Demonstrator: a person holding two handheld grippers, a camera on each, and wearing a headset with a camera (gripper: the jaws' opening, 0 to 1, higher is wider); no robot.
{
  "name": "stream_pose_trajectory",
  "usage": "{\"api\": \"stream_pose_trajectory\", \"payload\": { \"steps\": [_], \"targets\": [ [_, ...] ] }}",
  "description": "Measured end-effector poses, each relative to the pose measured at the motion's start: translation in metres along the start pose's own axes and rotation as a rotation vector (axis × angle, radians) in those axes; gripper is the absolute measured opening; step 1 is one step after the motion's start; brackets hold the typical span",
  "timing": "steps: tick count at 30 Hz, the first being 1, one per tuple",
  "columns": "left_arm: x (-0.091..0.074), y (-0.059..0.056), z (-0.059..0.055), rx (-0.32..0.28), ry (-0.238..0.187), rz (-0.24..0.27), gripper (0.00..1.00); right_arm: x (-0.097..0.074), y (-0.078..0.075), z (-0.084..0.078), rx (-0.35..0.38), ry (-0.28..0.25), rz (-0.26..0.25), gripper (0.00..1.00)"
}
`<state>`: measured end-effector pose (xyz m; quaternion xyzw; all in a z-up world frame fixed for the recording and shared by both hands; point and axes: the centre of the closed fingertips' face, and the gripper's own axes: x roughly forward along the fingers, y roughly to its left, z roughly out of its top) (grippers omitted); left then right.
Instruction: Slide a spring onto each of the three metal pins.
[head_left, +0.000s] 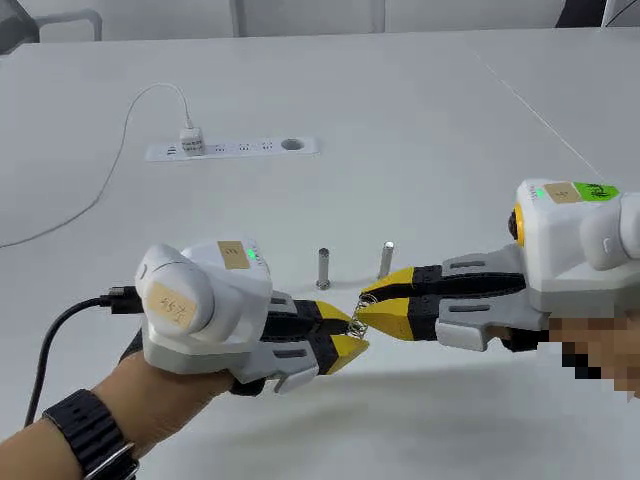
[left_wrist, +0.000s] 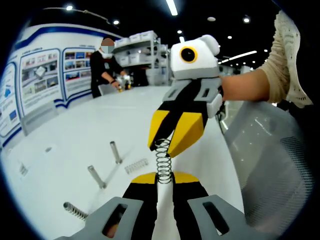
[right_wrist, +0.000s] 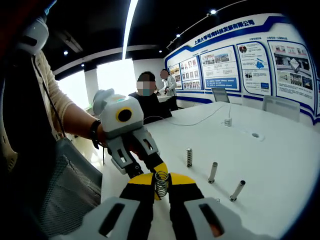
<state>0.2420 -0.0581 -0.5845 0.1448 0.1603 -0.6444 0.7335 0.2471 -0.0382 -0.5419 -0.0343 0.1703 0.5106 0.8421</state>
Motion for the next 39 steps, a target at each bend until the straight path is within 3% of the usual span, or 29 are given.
{"api": "stream_pose_trajectory", "payload": {
  "steps": [16, 26, 39],
  "targets": [
    [-0.001, 0.005, 0.002, 0.006, -0.015, 0.028, 0.11, 0.004, -0.001, 0.003, -0.067, 0.037, -0.021, 0.11],
    [-0.007, 0.008, -0.001, -0.018, -0.024, 0.051, 0.23, 0.005, -0.003, 0.005, -0.076, 0.044, -0.025, 0.11],
    [-0.021, 0.013, -0.014, -0.068, -0.033, 0.088, 0.36, 0.003, -0.012, 0.01, -0.09, 0.045, -0.043, 0.12]
  ]
}}
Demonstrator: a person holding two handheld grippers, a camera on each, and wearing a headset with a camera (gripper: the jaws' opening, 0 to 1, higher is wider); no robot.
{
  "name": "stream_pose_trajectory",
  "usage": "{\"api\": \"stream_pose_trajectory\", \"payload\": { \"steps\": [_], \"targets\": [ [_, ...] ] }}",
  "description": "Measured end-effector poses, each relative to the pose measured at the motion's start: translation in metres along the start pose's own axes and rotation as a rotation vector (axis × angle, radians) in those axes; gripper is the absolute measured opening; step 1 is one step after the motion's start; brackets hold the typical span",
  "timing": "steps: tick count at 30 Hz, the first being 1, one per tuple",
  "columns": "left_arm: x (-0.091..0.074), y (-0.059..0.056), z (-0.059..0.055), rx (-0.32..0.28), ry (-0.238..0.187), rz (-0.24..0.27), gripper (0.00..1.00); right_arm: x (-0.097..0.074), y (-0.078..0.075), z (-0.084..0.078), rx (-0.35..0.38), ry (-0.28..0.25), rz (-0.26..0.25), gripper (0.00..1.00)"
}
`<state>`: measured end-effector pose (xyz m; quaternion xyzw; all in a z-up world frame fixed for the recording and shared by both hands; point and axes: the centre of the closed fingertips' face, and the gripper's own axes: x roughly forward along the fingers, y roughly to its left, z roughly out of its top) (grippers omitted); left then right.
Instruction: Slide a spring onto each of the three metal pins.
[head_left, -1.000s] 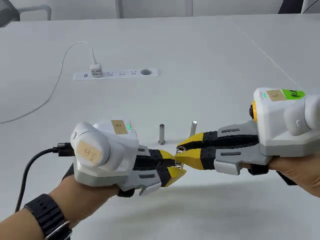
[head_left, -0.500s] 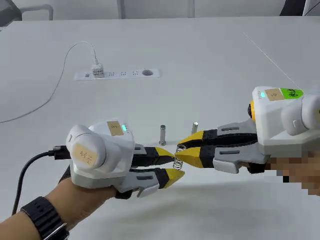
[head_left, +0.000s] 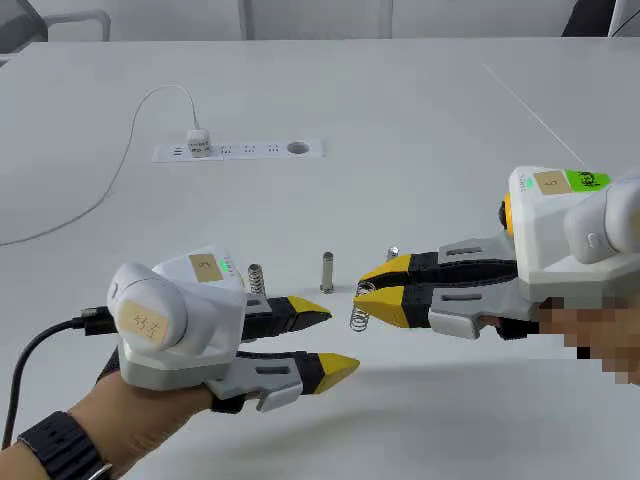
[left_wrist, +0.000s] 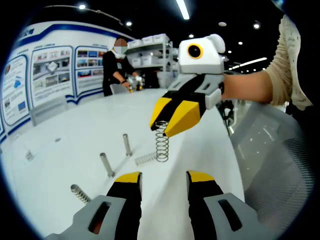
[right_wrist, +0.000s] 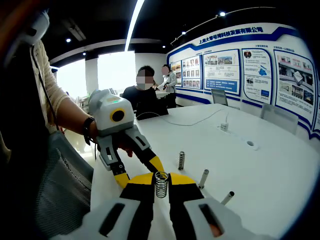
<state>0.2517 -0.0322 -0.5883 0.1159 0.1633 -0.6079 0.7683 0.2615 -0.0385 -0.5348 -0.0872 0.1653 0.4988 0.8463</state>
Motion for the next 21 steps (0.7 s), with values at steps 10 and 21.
{"api": "stream_pose_trajectory", "payload": {
  "steps": [10, 21],
  "targets": [
    [-0.017, 0.009, -0.012, -0.04, -0.008, 0.042, 0.44, 0.0, -0.012, 0.006, -0.015, -0.004, -0.016, 0.12],
    [-0.036, 0.021, -0.022, -0.092, -0.02, 0.109, 0.52, 0.002, -0.026, 0.015, -0.03, -0.014, -0.039, 0.12]
  ]
}}
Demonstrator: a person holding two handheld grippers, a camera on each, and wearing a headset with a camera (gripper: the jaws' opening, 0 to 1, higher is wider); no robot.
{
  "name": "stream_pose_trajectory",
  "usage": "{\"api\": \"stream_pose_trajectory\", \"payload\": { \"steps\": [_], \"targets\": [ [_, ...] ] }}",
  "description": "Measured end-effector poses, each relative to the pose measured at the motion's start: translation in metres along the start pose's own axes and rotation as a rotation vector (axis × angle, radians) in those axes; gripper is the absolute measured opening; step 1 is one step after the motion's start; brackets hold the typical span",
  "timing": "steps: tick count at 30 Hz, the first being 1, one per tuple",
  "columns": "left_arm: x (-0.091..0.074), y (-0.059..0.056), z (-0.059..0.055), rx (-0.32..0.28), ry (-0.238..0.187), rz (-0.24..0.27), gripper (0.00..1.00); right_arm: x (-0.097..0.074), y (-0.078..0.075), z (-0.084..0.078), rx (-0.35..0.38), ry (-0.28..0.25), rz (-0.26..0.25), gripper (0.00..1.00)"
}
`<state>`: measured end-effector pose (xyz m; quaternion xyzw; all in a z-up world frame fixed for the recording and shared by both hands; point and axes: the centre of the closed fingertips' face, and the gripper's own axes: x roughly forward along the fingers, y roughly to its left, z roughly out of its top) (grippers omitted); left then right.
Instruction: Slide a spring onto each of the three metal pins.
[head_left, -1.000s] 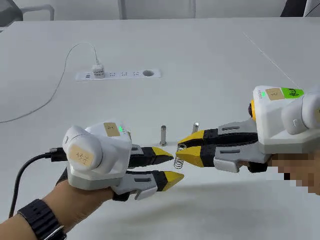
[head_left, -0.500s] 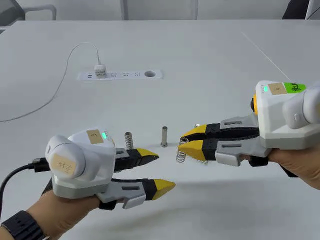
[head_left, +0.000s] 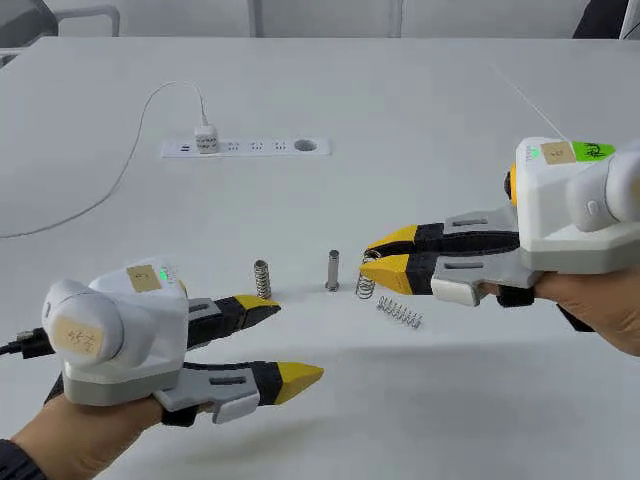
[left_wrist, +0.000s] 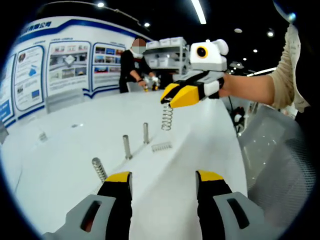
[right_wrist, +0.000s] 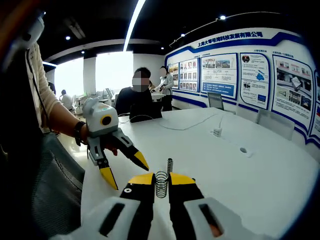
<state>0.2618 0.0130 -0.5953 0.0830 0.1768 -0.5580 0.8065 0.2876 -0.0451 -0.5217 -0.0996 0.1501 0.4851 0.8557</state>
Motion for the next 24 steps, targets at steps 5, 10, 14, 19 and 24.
{"api": "stream_pose_trajectory", "payload": {
  "steps": [5, 10, 14, 19, 24],
  "targets": [
    [-0.008, 0.006, -0.003, -0.017, -0.009, 0.032, 0.55, 0.002, -0.007, 0.004, -0.005, -0.004, -0.011, 0.12],
    [-0.015, 0.011, -0.005, -0.031, -0.016, 0.062, 0.59, 0.006, -0.016, 0.008, -0.001, -0.009, -0.035, 0.12],
    [-0.02, 0.014, -0.007, -0.038, -0.017, 0.085, 0.61, 0.009, -0.024, 0.011, -0.001, -0.014, -0.059, 0.12],
    [-0.025, 0.018, -0.006, -0.049, -0.026, 0.107, 0.63, 0.014, -0.035, 0.012, -0.003, -0.011, -0.088, 0.12],
    [-0.026, 0.021, -0.005, -0.056, -0.035, 0.118, 0.65, 0.021, -0.043, 0.014, 0.0, -0.012, -0.106, 0.12]
  ]
}}
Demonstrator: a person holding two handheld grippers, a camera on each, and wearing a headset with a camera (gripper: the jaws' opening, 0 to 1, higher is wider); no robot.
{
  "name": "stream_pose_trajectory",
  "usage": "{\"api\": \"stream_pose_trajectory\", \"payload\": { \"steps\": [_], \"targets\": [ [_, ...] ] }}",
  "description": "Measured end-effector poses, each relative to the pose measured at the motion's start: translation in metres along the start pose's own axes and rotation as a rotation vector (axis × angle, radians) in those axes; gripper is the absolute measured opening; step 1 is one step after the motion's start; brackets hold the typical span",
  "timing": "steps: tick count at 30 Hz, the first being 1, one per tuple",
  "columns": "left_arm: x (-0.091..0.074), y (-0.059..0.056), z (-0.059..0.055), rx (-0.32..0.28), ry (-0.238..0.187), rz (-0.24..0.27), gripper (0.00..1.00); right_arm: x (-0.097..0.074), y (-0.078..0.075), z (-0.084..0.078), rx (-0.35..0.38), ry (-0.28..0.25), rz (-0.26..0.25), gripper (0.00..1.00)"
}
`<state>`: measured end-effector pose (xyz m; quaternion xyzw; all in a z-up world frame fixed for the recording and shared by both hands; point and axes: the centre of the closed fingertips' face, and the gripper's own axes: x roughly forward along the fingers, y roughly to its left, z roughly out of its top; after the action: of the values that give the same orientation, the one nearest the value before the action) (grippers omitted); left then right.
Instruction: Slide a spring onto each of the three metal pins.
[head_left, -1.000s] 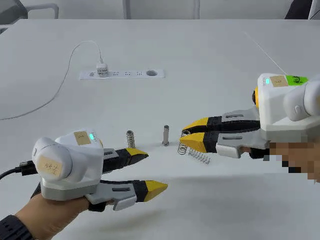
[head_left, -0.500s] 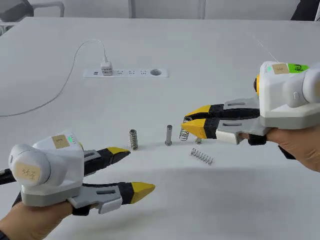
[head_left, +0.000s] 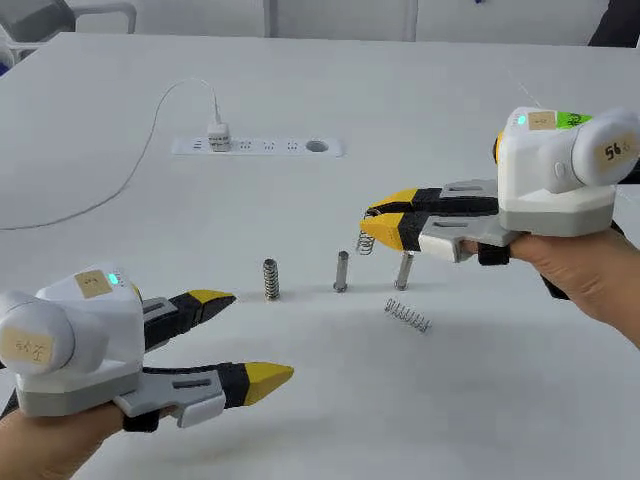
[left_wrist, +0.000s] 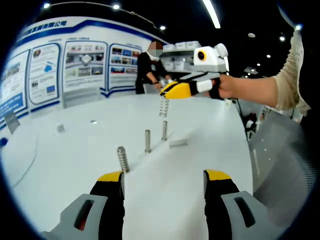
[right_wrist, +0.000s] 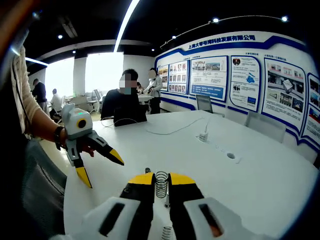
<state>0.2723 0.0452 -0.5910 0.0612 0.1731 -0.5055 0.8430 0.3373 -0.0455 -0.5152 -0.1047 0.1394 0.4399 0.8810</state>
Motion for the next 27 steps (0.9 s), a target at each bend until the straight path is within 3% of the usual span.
{"api": "stream_pose_trajectory", "payload": {
  "steps": [10, 27],
  "targets": [
    [-0.002, 0.003, -0.001, -0.008, -0.002, 0.012, 0.68, 0.017, -0.012, -0.007, 0.017, 0.013, -0.029, 0.12],
    [-0.003, 0.004, -0.007, -0.024, 0.012, 0.011, 0.68, 0.033, -0.015, -0.025, 0.04, 0.057, -0.024, 0.12]
  ]
}}
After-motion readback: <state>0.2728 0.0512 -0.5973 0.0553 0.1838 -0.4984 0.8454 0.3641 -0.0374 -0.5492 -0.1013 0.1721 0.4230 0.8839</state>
